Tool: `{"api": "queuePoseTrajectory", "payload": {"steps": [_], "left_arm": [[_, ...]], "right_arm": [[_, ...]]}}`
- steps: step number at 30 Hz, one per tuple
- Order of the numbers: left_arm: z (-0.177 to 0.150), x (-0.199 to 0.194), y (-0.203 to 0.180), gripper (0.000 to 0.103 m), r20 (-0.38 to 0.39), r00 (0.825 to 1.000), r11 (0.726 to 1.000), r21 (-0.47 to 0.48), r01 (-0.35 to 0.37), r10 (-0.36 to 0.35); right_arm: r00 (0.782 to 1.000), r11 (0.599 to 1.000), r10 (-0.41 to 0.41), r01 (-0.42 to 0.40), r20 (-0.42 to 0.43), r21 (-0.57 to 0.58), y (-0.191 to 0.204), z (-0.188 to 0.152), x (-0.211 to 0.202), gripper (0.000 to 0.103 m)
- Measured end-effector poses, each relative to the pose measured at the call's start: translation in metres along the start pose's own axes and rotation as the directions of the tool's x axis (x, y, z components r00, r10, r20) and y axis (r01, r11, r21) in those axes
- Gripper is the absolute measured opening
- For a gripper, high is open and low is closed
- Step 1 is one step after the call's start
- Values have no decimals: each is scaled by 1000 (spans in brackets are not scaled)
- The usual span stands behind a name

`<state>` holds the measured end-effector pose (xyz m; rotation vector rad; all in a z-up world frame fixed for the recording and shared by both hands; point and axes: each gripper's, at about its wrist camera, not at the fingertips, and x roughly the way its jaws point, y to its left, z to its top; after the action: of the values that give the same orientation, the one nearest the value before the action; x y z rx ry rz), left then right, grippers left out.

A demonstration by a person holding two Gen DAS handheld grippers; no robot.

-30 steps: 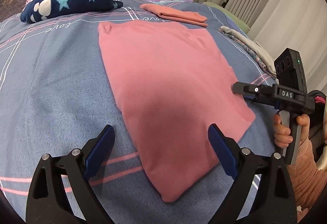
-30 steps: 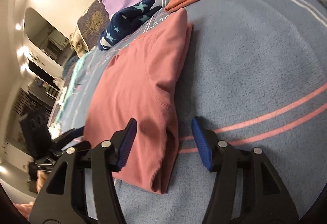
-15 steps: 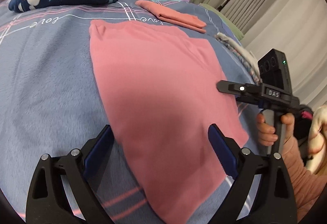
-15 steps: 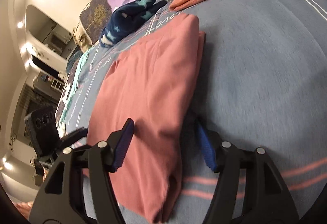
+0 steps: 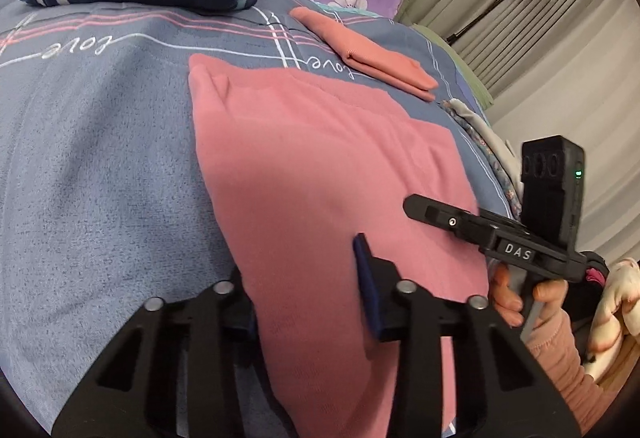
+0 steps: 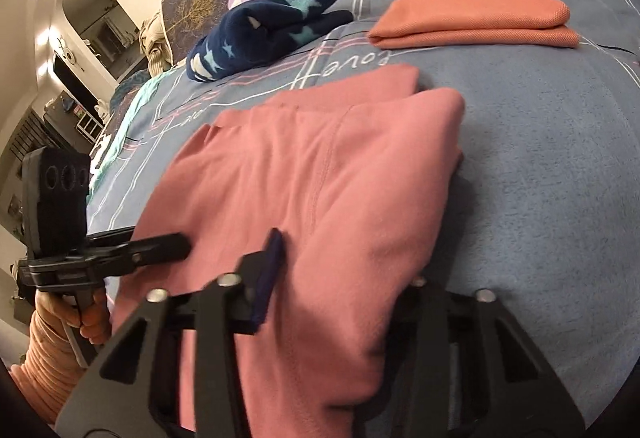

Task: Fold small clothes
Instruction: 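Lift the pink shirt end with both grippers and fold it over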

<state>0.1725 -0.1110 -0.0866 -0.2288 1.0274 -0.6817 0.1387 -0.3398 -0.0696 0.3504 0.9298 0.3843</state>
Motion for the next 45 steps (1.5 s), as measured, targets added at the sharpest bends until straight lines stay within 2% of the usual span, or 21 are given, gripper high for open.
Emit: {"api": "queuePoseTrajectory", "payload": {"steps": [2, 7, 13, 20, 24, 27, 30, 34, 36, 40, 45], "left_arm": [[-1, -7, -11, 31, 20, 999, 999, 36, -30, 30], [-2, -38, -42, 29, 101, 993, 990, 122, -72, 60], [7, -75, -94, 29, 196, 979, 964, 248, -101, 52], [52, -96, -159, 29, 281, 959, 916, 379, -133, 24], [84, -92, -184, 29, 284, 959, 900, 414, -135, 13], [114, -85, -200, 29, 287, 958, 889, 433, -146, 18], [144, -76, -212, 29, 289, 957, 877, 455, -154, 18], [182, -52, -208, 29, 265, 963, 883, 438, -167, 51], [200, -37, -207, 29, 260, 963, 880, 437, -186, 74], [225, -9, -209, 29, 277, 953, 857, 454, -244, 125], [256, 36, -197, 29, 268, 947, 852, 438, -286, 180]], "right_arm": [[999, 999, -29, 31, 42, -30, 12, -1, -13, 20], [988, 997, -23, 34, 152, -73, 38, -4, -55, 19], [958, 991, -45, 79, 285, -108, 55, 0, -114, 19], [903, 977, -109, 174, 415, -122, 58, 32, -175, 19], [869, 958, -172, 257, 465, -127, 56, 63, -196, 19], [851, 954, -204, 283, 484, -95, 44, 91, -205, 19], [839, 954, -224, 293, 497, -65, 32, 118, -209, 19], [834, 951, -248, 307, 494, -42, 14, 153, -202, 19], [836, 951, -256, 309, 486, -31, 3, 169, -193, 19], [834, 945, -282, 326, 474, -9, -19, 201, -169, 19], [839, 941, -315, 337, 443, 30, -49, 235, -130, 19]]}}
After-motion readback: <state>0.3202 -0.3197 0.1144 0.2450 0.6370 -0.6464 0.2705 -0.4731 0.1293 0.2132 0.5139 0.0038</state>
